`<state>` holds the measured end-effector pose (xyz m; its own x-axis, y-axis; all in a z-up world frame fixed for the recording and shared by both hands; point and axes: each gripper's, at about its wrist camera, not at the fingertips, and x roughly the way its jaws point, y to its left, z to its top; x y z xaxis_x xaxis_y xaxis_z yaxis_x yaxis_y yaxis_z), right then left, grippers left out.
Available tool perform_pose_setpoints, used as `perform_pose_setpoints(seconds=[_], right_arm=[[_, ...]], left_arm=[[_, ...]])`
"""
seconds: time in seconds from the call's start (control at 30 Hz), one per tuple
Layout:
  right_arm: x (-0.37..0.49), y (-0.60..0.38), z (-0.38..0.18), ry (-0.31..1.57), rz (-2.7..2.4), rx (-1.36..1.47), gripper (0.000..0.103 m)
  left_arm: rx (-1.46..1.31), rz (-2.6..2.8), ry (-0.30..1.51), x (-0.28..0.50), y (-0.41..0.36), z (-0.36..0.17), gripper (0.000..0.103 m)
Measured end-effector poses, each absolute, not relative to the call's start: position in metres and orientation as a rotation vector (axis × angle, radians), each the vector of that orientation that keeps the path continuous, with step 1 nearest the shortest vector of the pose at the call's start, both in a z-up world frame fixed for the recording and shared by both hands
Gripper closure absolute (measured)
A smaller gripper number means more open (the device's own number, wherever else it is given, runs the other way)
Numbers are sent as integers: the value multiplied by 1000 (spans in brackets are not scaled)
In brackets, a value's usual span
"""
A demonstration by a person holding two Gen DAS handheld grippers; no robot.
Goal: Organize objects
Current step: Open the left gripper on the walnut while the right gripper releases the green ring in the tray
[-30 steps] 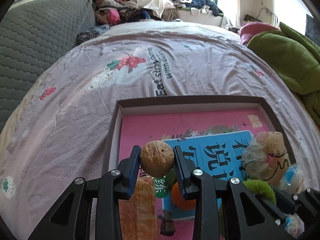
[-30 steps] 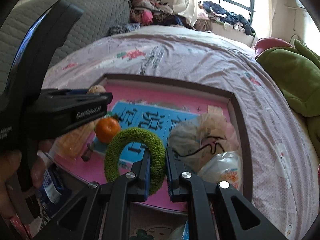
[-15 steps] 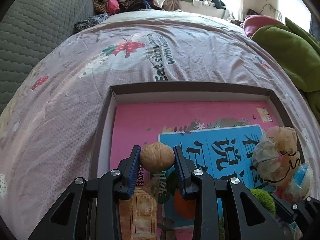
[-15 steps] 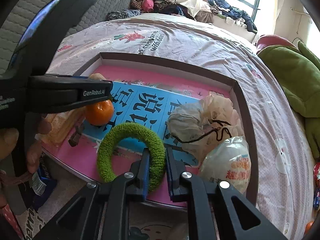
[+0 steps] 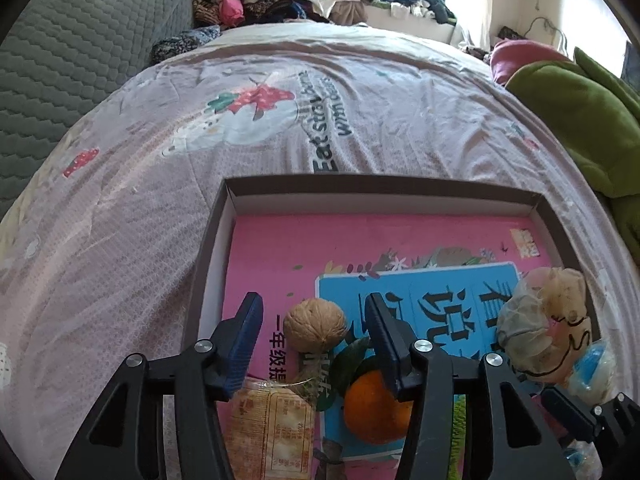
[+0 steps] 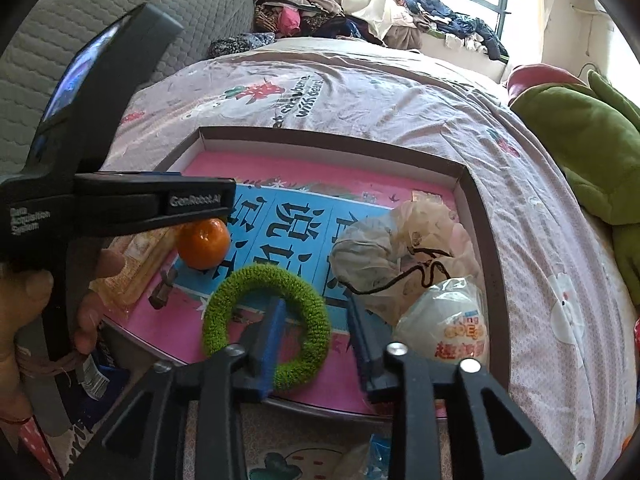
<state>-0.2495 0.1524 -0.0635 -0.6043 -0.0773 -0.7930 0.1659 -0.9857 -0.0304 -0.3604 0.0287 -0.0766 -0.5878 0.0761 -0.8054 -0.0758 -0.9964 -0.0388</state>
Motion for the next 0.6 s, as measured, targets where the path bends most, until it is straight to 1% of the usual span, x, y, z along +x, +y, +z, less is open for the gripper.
perform_pose_setpoints(seconds=[0.17, 0.23, 0.37, 0.47, 0.6], right_arm=[[-249, 156, -60, 118, -2701, 1310, 69], [-248, 157, -57, 111, -2703, 1301, 69], [-243, 158, -49, 108, -2720, 1271, 68], [-236, 160, -38, 92, -2743, 1230, 68], [-224, 164, -22, 79, -2776, 1169, 64]], left_arm=[[-1367, 2727, -17, -357, 26, -67, 46], [-1358, 2733, -23, -354, 24, -63, 41], [-1342, 2733, -32, -344, 24, -53, 38], [-1331, 2736, -40, -334, 22, -45, 31], [-1272, 2780, -12, -316, 22, -26, 29]])
